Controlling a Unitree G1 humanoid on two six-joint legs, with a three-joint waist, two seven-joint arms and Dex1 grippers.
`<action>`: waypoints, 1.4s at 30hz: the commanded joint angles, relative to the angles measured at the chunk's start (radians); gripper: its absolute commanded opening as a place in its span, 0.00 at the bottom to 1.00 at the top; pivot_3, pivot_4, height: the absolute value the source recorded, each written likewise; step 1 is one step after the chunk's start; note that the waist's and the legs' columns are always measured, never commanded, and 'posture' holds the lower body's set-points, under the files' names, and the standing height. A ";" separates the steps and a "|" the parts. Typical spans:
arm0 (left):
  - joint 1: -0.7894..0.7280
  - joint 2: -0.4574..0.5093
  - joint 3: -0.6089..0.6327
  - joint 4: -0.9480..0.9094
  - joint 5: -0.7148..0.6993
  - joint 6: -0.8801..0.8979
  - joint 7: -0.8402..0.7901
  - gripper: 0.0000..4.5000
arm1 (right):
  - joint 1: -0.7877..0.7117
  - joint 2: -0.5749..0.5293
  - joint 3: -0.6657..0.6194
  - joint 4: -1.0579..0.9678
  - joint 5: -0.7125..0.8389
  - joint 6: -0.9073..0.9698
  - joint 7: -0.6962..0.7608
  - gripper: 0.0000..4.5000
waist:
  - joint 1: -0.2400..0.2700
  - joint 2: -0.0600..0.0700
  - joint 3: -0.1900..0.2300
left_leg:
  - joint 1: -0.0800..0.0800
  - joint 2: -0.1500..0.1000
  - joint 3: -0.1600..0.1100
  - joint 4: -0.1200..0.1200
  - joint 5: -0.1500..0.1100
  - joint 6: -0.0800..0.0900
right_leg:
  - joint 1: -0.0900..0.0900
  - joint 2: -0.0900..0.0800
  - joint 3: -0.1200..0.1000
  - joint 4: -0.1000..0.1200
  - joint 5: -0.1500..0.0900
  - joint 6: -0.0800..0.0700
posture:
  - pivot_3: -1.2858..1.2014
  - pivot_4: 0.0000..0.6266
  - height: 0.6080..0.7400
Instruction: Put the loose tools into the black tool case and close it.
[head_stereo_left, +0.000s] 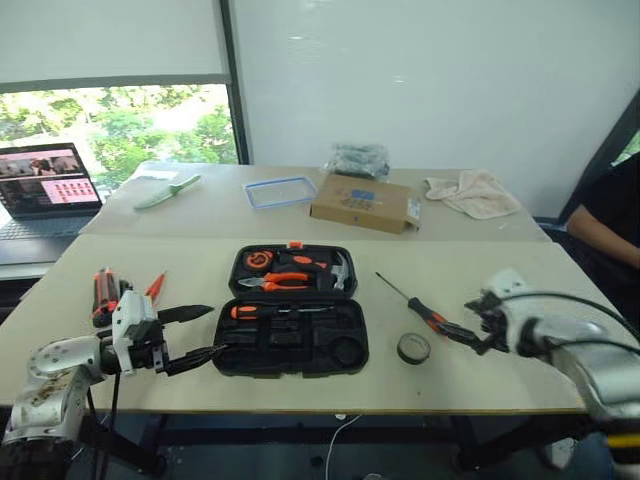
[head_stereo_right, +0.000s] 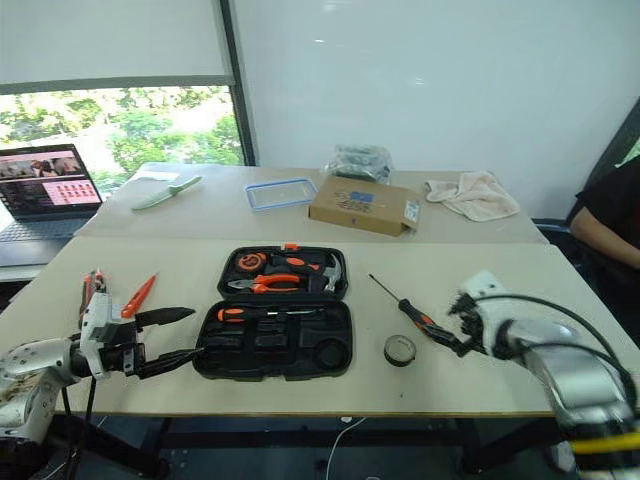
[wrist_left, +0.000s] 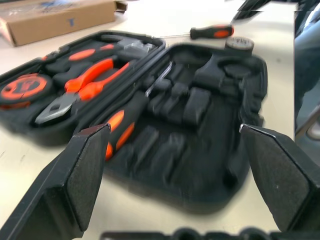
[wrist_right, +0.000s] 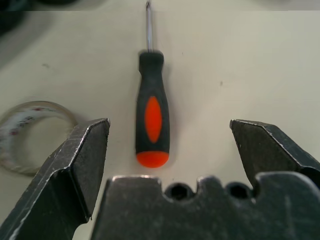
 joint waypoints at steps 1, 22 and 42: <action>-0.010 -0.010 -0.008 -0.068 -0.018 0.018 0.026 0.99 | -0.119 0.042 0.081 0.127 -0.084 0.005 -0.012 1.00 | -0.004 0.000 0.000 | -0.001 0.000 0.000 0.000 0.000 0.001 | 0.000 0.000 0.000 -0.001 0.000 0.001 | 0.52 0.24 1.00; 0.078 -0.007 0.039 -0.109 -0.027 0.031 0.057 1.00 | -0.366 0.144 0.184 -0.022 -0.046 -0.296 0.365 0.21 | -0.039 0.001 0.000 | -0.012 0.001 0.005 0.001 -0.003 0.005 | -0.010 0.001 0.002 -0.009 0.005 0.006 | 0.52 0.24 1.00; 0.178 -0.010 0.086 -0.162 -0.028 0.031 0.098 1.00 | -0.565 0.373 0.582 0.233 -0.350 -0.238 0.418 0.21 | -0.022 0.001 0.001 | -0.015 0.000 0.002 0.004 0.000 -0.001 | -0.011 -0.001 -0.004 -0.006 0.007 0.004 | 0.52 0.24 1.00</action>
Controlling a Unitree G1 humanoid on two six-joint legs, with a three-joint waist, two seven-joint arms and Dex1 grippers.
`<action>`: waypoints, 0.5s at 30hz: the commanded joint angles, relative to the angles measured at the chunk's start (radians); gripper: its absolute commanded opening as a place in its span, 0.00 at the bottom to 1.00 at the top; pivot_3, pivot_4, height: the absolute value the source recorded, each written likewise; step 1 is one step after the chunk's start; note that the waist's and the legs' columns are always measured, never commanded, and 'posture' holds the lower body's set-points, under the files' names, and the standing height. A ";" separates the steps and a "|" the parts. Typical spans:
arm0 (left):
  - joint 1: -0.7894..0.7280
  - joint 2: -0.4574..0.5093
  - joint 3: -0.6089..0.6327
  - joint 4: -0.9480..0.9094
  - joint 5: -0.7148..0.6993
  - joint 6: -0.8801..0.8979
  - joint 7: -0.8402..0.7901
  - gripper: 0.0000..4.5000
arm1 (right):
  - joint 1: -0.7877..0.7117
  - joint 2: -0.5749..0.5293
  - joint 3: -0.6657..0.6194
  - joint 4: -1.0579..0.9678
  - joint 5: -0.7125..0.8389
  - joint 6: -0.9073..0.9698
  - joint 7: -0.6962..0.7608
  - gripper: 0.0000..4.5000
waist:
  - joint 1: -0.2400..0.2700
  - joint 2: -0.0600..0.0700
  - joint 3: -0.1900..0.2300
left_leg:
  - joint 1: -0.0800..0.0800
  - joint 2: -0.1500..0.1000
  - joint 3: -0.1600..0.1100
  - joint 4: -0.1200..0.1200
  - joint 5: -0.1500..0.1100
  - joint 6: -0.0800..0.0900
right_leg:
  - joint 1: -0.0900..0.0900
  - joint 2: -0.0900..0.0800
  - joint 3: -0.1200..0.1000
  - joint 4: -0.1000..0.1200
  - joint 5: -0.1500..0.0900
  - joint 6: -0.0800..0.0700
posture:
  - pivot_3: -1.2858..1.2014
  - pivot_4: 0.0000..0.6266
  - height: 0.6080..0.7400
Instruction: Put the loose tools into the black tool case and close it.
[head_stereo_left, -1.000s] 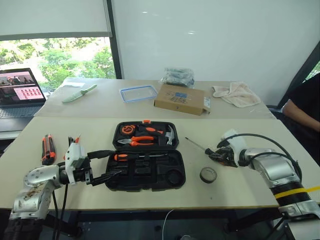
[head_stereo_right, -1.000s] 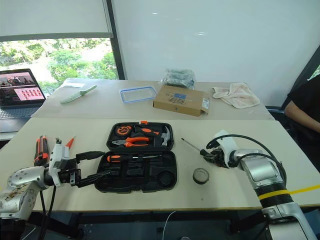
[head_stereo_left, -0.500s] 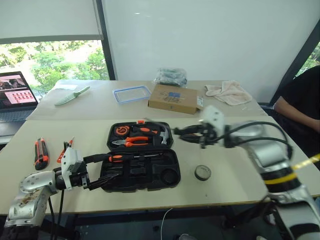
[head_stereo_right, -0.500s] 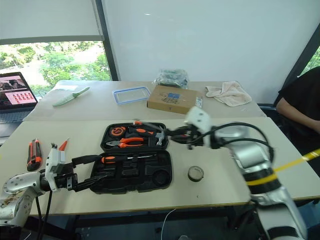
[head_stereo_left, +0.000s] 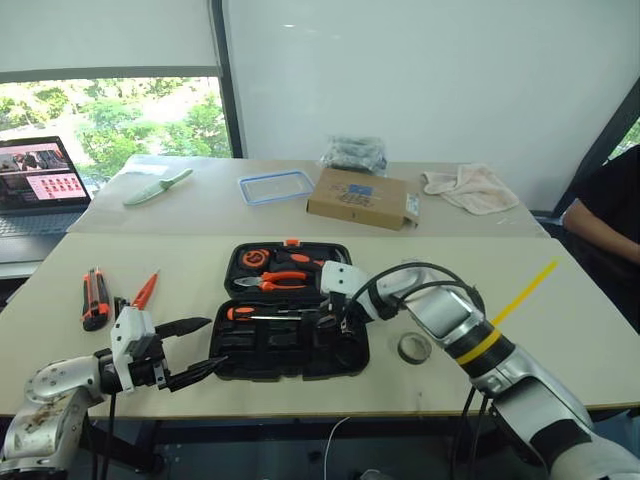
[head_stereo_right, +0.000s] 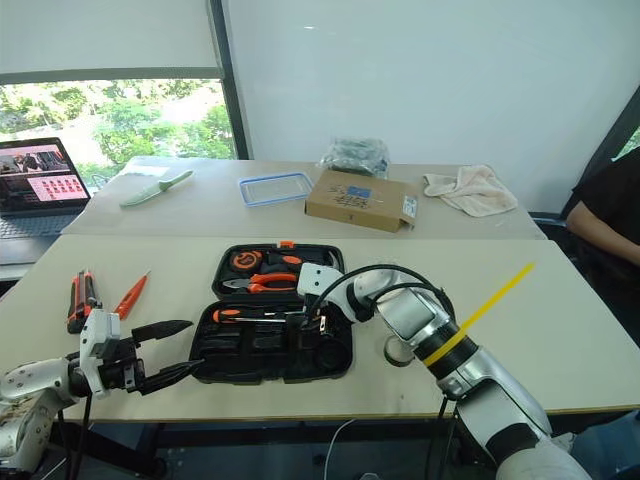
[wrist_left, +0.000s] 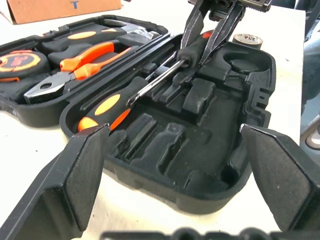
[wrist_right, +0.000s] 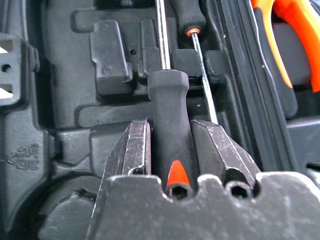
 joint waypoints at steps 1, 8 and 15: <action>0.012 0.008 0.027 -0.036 -0.021 -0.005 0.011 1.00 | -0.020 -0.001 0.024 0.046 -0.062 -0.040 0.011 0.21 | 0.000 0.000 0.000 | 0.000 0.000 0.000 0.000 0.000 0.000 | 0.000 0.000 0.000 0.000 0.000 0.000 | 0.52 0.24 1.00; 0.021 0.014 0.032 -0.046 -0.021 -0.005 0.020 1.00 | -0.034 -0.018 0.050 0.074 -0.115 -0.035 0.050 0.21 | 0.005 0.000 0.000 | 0.001 0.000 -0.001 0.000 0.000 0.001 | 0.001 0.000 -0.001 0.002 0.001 -0.001 | 0.52 0.24 1.00; 0.031 0.016 0.038 -0.052 -0.020 -0.007 0.025 1.00 | -0.041 -0.024 0.018 0.082 -0.093 0.036 0.089 0.21 | 0.013 0.000 0.000 | 0.001 0.000 -0.002 0.001 0.000 0.001 | 0.001 0.000 -0.001 0.005 0.001 -0.002 | 0.52 0.24 1.00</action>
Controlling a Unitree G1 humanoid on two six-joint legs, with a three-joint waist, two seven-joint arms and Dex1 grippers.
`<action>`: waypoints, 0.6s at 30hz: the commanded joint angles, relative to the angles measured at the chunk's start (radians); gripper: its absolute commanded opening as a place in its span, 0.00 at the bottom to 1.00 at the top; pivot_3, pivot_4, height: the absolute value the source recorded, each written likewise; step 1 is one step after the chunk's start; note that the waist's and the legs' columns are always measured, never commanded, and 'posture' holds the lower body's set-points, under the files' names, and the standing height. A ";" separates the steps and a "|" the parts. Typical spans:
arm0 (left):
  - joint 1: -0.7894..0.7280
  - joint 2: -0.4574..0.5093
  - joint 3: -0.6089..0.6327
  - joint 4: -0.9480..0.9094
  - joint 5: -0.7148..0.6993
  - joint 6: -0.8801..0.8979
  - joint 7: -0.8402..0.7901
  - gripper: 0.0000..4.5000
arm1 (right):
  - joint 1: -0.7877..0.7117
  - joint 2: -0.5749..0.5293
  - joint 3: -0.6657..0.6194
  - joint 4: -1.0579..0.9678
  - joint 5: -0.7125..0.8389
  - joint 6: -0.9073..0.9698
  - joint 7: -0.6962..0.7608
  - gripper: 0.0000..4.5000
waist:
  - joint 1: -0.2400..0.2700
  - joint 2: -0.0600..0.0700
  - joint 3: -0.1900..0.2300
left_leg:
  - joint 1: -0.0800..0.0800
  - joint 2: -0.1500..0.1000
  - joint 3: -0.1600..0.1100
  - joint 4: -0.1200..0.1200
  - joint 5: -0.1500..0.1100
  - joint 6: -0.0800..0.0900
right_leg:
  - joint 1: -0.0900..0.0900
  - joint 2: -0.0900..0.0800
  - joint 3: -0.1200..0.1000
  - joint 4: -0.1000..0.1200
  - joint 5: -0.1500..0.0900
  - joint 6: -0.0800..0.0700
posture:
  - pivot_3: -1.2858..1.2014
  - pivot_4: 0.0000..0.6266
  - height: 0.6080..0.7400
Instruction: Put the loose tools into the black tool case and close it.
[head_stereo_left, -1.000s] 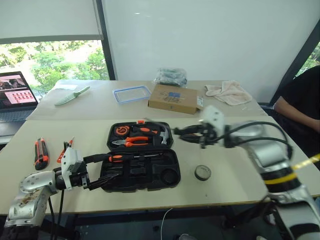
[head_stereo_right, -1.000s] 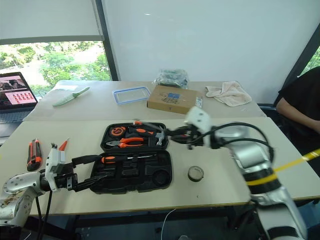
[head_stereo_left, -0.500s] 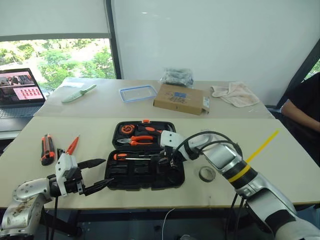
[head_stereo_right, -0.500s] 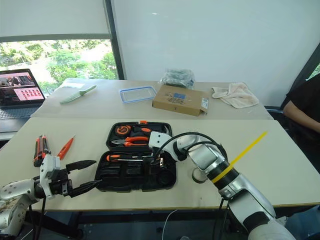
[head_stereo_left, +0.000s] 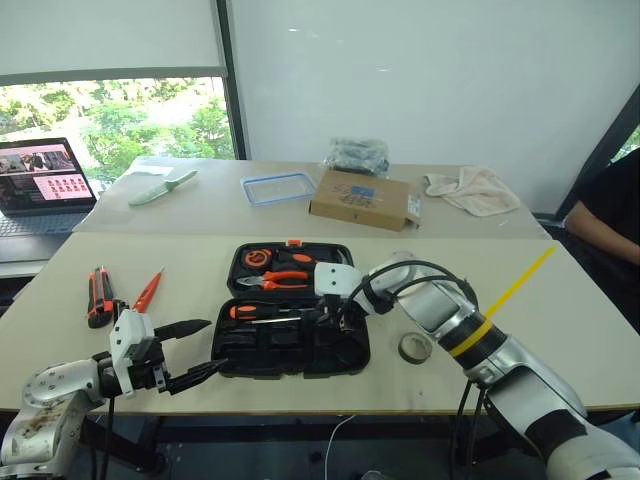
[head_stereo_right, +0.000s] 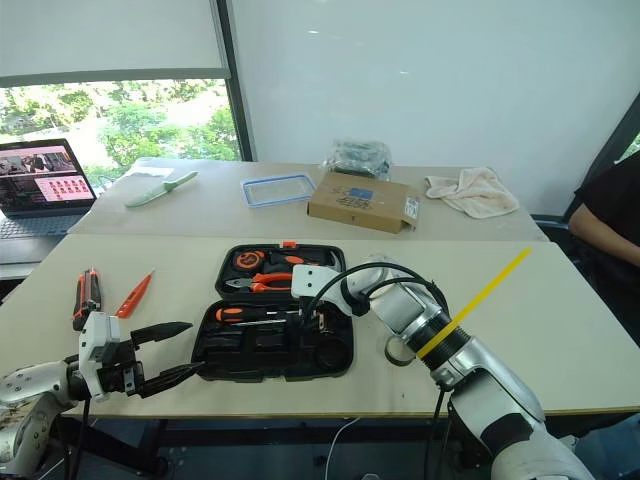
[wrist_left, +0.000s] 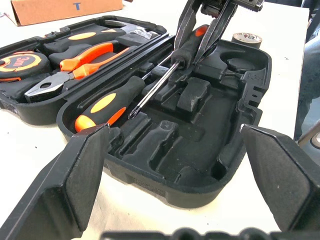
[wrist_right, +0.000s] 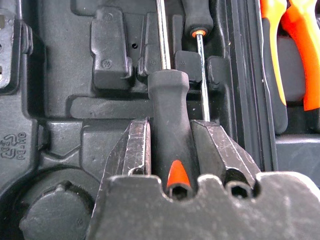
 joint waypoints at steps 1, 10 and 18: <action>0.006 0.016 0.031 -0.037 -0.020 -0.008 0.006 1.00 | 0.009 -0.032 -0.018 0.034 -0.013 0.071 0.037 0.21 | 0.003 0.000 0.000 | 0.000 0.000 0.000 0.001 0.000 0.000 | 0.000 0.000 0.000 0.001 0.000 0.000 | 0.52 0.24 1.00; 0.014 0.015 0.040 -0.048 -0.021 -0.007 0.010 1.00 | 0.011 -0.002 -0.044 0.094 -0.007 0.088 0.056 0.33 | 0.005 0.000 0.000 | 0.001 0.000 0.000 0.003 0.000 0.000 | 0.000 0.000 0.000 0.003 0.000 -0.001 | 0.52 0.24 1.00; 0.010 0.021 0.045 -0.042 -0.019 -0.002 0.008 1.00 | -0.040 0.032 -0.144 0.096 0.075 0.028 0.113 0.81 | -0.008 0.000 0.000 | 0.001 0.001 0.000 0.003 0.000 0.000 | 0.000 0.001 0.000 0.004 -0.001 -0.002 | 0.52 0.24 1.00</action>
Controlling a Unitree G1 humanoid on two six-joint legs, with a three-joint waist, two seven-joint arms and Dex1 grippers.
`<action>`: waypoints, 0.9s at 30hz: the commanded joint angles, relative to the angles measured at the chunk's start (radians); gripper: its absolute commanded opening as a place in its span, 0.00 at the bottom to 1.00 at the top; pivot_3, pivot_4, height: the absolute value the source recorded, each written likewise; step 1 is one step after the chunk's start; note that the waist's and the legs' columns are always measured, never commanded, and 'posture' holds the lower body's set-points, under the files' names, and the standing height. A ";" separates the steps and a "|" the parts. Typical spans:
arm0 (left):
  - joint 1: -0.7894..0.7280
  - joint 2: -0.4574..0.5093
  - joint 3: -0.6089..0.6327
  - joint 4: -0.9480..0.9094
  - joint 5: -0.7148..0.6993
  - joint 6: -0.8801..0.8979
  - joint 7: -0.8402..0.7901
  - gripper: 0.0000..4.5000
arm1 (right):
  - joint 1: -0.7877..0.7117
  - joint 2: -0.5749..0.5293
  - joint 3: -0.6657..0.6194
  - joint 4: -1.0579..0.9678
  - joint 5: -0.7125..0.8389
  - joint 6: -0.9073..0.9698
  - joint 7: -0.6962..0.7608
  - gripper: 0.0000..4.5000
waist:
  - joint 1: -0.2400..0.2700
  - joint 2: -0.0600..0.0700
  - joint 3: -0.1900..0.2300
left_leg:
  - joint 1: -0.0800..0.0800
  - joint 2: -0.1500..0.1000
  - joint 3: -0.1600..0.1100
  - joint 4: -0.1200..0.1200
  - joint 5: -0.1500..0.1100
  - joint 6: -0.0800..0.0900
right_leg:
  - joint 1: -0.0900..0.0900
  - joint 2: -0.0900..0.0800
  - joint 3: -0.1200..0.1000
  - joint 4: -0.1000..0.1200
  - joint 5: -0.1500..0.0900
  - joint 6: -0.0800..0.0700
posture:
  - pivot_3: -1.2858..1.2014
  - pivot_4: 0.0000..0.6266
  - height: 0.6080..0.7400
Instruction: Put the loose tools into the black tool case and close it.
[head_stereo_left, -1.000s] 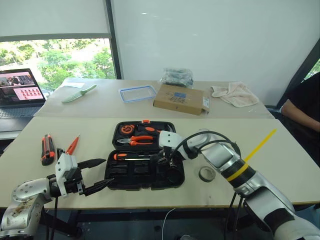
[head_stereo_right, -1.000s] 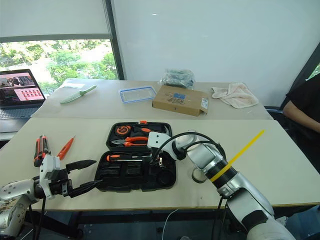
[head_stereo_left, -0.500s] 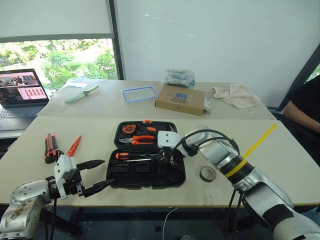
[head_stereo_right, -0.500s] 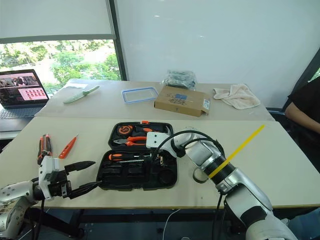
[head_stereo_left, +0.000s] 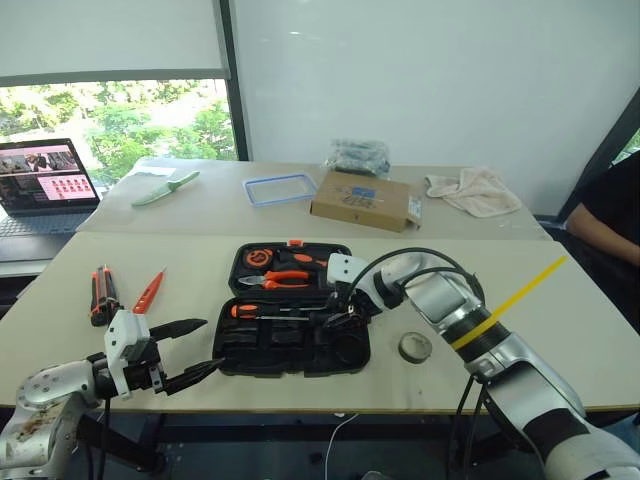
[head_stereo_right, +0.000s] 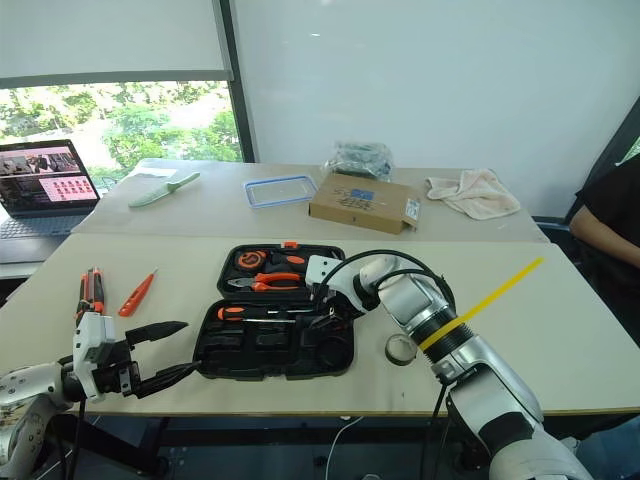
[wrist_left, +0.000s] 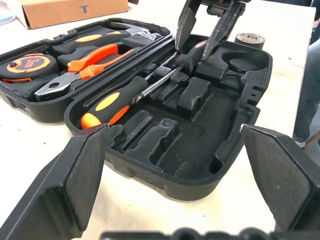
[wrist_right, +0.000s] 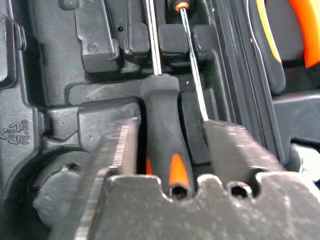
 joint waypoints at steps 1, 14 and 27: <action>-0.005 0.019 0.021 -0.025 -0.019 -0.002 0.001 1.00 | -0.047 0.004 -0.065 0.008 0.055 -0.031 0.046 0.81 | -0.006 0.000 0.000 | 0.000 0.000 0.000 0.000 0.000 0.000 | 0.000 0.000 0.000 0.000 0.000 0.000 | 0.52 0.24 1.00; -0.024 0.018 0.006 -0.001 0.000 -0.008 0.014 1.00 | -0.003 0.049 -0.134 0.038 0.068 -0.164 -0.031 0.19 | -0.009 0.001 0.001 | -0.001 0.000 0.000 0.000 0.000 0.000 | -0.001 0.000 -0.001 0.000 0.000 0.000 | 0.52 0.24 1.00; -0.004 0.025 0.013 -0.022 -0.001 0.000 0.025 1.00 | 0.060 0.119 -0.056 0.095 -0.005 -0.196 -0.066 0.02 | -0.010 0.002 0.001 | -0.001 0.000 0.000 0.000 0.000 0.000 | -0.001 0.000 0.000 0.000 0.000 0.000 | 0.52 0.24 1.00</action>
